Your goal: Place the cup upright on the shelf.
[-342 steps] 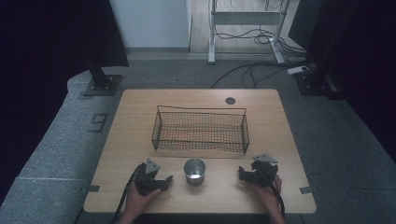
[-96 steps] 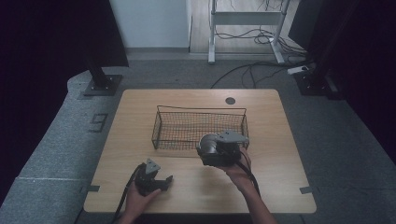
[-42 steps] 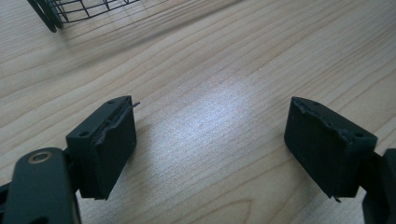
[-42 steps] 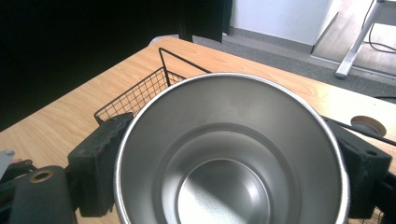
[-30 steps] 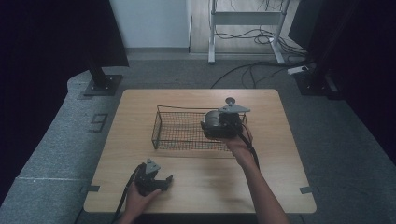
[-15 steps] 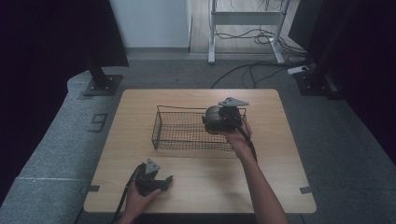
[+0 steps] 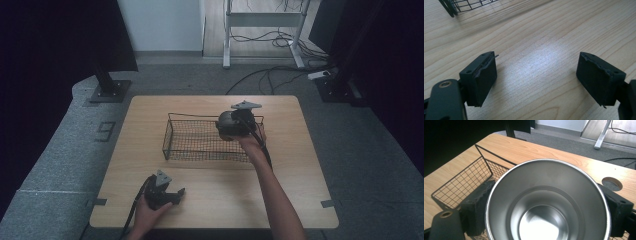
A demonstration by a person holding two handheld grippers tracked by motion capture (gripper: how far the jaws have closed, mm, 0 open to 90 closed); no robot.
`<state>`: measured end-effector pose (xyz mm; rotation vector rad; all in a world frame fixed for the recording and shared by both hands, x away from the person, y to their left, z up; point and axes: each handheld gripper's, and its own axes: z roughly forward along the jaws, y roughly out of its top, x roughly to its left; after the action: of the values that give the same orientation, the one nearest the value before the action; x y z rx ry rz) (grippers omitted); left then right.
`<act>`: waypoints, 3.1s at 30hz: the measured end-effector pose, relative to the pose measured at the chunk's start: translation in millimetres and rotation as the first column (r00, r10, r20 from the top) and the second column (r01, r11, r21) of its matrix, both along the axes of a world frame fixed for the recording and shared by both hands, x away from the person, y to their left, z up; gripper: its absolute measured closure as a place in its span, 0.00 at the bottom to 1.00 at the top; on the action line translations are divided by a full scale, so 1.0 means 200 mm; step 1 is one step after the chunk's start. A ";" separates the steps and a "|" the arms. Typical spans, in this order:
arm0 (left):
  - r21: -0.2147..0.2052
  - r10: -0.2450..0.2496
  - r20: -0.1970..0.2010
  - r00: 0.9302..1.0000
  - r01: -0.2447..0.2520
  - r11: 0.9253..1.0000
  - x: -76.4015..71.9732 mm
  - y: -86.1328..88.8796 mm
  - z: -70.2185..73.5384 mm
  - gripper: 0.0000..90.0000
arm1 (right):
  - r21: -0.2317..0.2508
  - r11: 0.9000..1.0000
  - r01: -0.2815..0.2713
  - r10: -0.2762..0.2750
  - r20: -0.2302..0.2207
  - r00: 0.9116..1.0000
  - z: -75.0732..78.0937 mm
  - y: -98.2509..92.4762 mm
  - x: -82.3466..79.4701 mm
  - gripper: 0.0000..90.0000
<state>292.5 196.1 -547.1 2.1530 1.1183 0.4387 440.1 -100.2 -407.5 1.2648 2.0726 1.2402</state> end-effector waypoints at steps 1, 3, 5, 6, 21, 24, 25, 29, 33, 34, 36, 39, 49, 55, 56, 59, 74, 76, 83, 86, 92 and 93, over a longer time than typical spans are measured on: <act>0.001 -0.001 0.001 1.000 0.001 1.000 0.00 0.00 0.00 0.19 | 0.002 1.000 0.001 -0.001 0.000 1.000 0.00 0.00 0.01 0.15; 0.001 -0.001 0.001 1.000 0.001 1.000 0.00 0.00 0.00 0.19 | 0.011 1.000 0.004 -0.004 -0.008 1.000 -0.01 0.01 0.02 0.15; 0.003 -0.002 0.000 1.000 0.002 1.000 0.00 0.00 0.00 0.19 | 0.003 1.000 0.010 -0.010 -0.011 1.000 -0.02 0.01 0.03 0.15; 0.003 -0.003 0.000 1.000 0.003 1.000 0.00 0.00 0.00 0.18 | -0.001 1.000 0.015 -0.015 -0.013 1.000 -0.03 0.01 0.04 0.15; 0.001 -0.001 -0.001 1.000 0.001 1.000 0.00 0.00 0.00 0.19 | -0.022 0.998 0.062 -0.063 -0.069 0.996 -0.15 -0.01 0.12 0.15; 0.001 -0.001 -0.001 1.000 0.001 1.000 0.00 0.00 0.00 0.19 | -0.023 0.998 0.058 -0.059 -0.078 0.995 -0.17 -0.01 0.12 0.15; 0.001 -0.001 -0.001 1.000 0.001 1.000 0.00 0.00 0.00 0.19 | -0.022 0.998 0.053 -0.055 -0.083 0.995 -0.18 -0.01 0.12 0.15; 0.001 -0.001 -0.001 1.000 0.001 1.000 0.00 0.00 0.00 0.19 | -0.027 0.998 0.059 -0.061 -0.093 0.994 -0.20 0.00 0.13 0.15; 0.001 -0.002 -0.002 1.000 0.002 1.000 0.00 0.00 0.00 0.19 | -0.023 0.998 0.062 -0.064 -0.108 0.992 -0.22 0.00 0.15 0.15; 0.001 -0.001 -0.001 1.000 0.001 1.000 0.00 0.00 0.00 0.18 | -0.024 0.998 0.061 -0.064 -0.111 0.992 -0.23 0.00 0.15 0.15; 0.001 -0.002 -0.002 1.000 0.002 1.000 0.00 0.00 0.00 0.19 | -0.028 0.998 0.063 -0.066 -0.120 0.991 -0.24 0.00 0.16 0.15; 0.001 -0.001 -0.001 1.000 0.001 1.000 0.00 0.00 0.00 0.19 | -0.030 0.997 0.066 -0.069 -0.133 0.989 -0.26 0.00 0.16 0.15; 0.001 -0.001 -0.001 1.000 0.001 1.000 0.00 0.00 0.00 0.19 | -0.052 0.996 0.068 -0.076 -0.157 0.985 -0.31 0.00 0.18 0.15; 0.001 -0.001 -0.001 1.000 0.001 1.000 0.00 0.00 0.00 0.18 | -0.054 0.996 0.066 -0.075 -0.169 0.983 -0.34 0.00 0.18 0.15; 0.001 -0.001 -0.001 1.000 0.001 1.000 0.00 0.00 0.00 0.19 | -0.056 0.996 0.066 -0.074 -0.171 0.982 -0.34 0.00 0.18 0.15; 0.001 -0.001 -0.001 1.000 0.001 1.000 0.00 0.00 0.00 0.19 | -0.047 0.997 0.065 -0.072 -0.187 0.980 -0.35 0.00 0.18 0.15; 0.001 -0.001 -0.001 1.000 0.001 1.000 0.00 0.00 0.00 0.19 | -0.093 0.994 0.052 -0.075 -0.266 0.961 -0.36 0.02 0.22 0.15; 0.001 -0.001 -0.001 1.000 0.001 1.000 0.00 0.00 0.00 0.19 | -0.098 0.994 0.054 -0.080 -0.281 0.957 -0.37 0.02 0.22 0.15; 0.000 0.000 0.000 1.000 0.000 1.000 0.00 0.00 0.00 0.19 | -0.119 0.991 0.057 -0.091 -0.304 0.948 -0.37 0.02 0.24 0.15; 0.000 0.000 0.001 1.000 0.000 1.000 0.00 0.00 0.00 0.19 | -0.111 0.992 0.062 -0.095 -0.314 0.945 -0.37 0.02 0.24 0.14; 0.000 -0.001 0.001 1.000 0.001 1.000 0.00 0.00 0.00 0.19 | -0.120 0.991 0.058 -0.095 -0.332 0.938 -0.36 0.01 0.24 0.13; 0.001 -0.001 0.001 1.000 0.001 1.000 0.00 0.00 0.00 0.19 | -0.121 0.991 0.056 -0.094 -0.333 0.938 -0.36 0.00 0.24 0.12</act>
<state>292.5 196.1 -547.2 2.1535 1.1173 0.4393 488.5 -99.4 -479.7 1.5795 2.2649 0.9099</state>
